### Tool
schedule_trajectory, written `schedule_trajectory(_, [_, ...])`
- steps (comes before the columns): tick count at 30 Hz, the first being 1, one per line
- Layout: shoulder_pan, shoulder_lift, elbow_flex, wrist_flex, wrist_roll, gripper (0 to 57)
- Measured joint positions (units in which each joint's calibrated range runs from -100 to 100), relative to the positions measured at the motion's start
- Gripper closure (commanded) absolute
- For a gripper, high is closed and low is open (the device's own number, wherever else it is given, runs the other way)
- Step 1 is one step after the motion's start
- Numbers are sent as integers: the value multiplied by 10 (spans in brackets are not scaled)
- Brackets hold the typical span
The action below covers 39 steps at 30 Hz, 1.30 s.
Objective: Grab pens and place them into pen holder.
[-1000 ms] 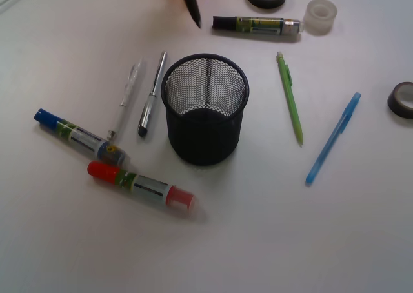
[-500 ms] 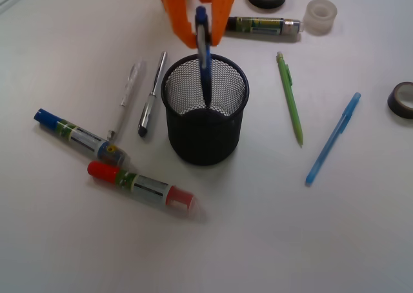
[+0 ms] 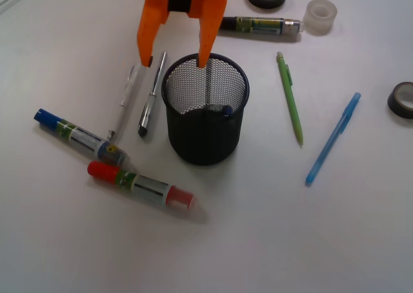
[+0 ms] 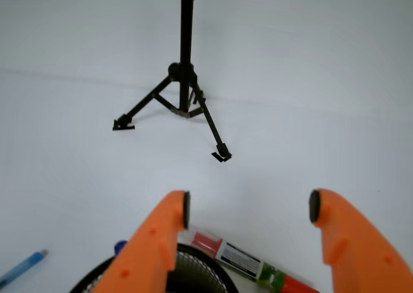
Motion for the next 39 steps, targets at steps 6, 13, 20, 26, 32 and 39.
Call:
schedule_trajectory(6, [17, -102, -107, 334, 29, 355])
schedule_trajectory(13, [98, -145, -125, 626, 43, 355])
schedule_trajectory(20, [155, -70, -127, 695, 42, 355])
schedule_trajectory(26, [179, 11, -130, 695, 41, 356])
schedule_trajectory(32, [185, 82, -131, 661, 41, 356])
schedule_trajectory(39, [169, 142, -136, 627, 43, 356])
